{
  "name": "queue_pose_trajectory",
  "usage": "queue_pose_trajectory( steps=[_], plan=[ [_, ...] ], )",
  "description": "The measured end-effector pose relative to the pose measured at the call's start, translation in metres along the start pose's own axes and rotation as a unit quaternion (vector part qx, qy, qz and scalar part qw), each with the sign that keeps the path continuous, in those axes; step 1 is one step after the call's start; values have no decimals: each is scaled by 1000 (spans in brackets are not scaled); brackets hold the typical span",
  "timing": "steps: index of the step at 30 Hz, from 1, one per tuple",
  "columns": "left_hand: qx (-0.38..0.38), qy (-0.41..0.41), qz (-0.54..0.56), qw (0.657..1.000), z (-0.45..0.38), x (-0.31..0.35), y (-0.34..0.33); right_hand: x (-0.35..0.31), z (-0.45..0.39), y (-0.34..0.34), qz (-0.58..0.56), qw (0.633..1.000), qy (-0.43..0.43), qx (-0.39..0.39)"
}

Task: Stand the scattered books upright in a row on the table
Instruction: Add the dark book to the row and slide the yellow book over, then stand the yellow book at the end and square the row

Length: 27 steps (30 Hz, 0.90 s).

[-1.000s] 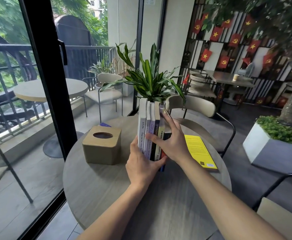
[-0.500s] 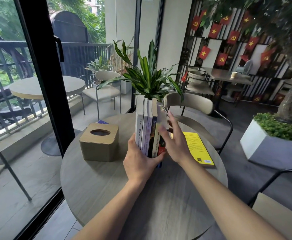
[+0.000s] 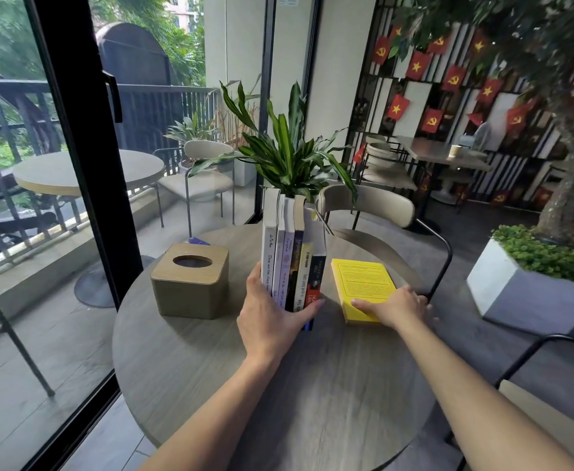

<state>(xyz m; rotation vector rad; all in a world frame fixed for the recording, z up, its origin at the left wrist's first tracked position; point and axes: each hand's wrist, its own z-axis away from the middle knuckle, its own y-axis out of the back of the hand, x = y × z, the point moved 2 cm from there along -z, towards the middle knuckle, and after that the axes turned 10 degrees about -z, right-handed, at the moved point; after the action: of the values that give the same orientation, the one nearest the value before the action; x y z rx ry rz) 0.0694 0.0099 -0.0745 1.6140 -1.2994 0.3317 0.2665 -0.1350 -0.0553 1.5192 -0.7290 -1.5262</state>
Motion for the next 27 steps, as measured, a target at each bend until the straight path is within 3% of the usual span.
queue_pose_trajectory(
  steps=[6, 17, 19, 22, 24, 27],
  plan=[
    [2, 2, -4, 1000, 1, 1, 0, 5, -16, 3, -86, 994, -9, -60],
    [-8, 9, 1, 1000, 2, 2, 4, 0, 42, 10, -200, 970, 118, 70],
    [-10, 10, 4, 1000, 2, 2, 5, -4, 58, 12, -249, 944, 177, 123],
    [-11, 11, 7, 1000, 3, 4, 6, -11, 81, 11, -371, 870, 273, 178],
    [-13, 12, 7, 1000, 3, 4, 7, -18, 91, 9, -381, 863, 294, 153],
    [-30, 8, 18, 999, 2, 3, 10, -23, 92, -10, -372, 879, 293, 53]
  ],
)
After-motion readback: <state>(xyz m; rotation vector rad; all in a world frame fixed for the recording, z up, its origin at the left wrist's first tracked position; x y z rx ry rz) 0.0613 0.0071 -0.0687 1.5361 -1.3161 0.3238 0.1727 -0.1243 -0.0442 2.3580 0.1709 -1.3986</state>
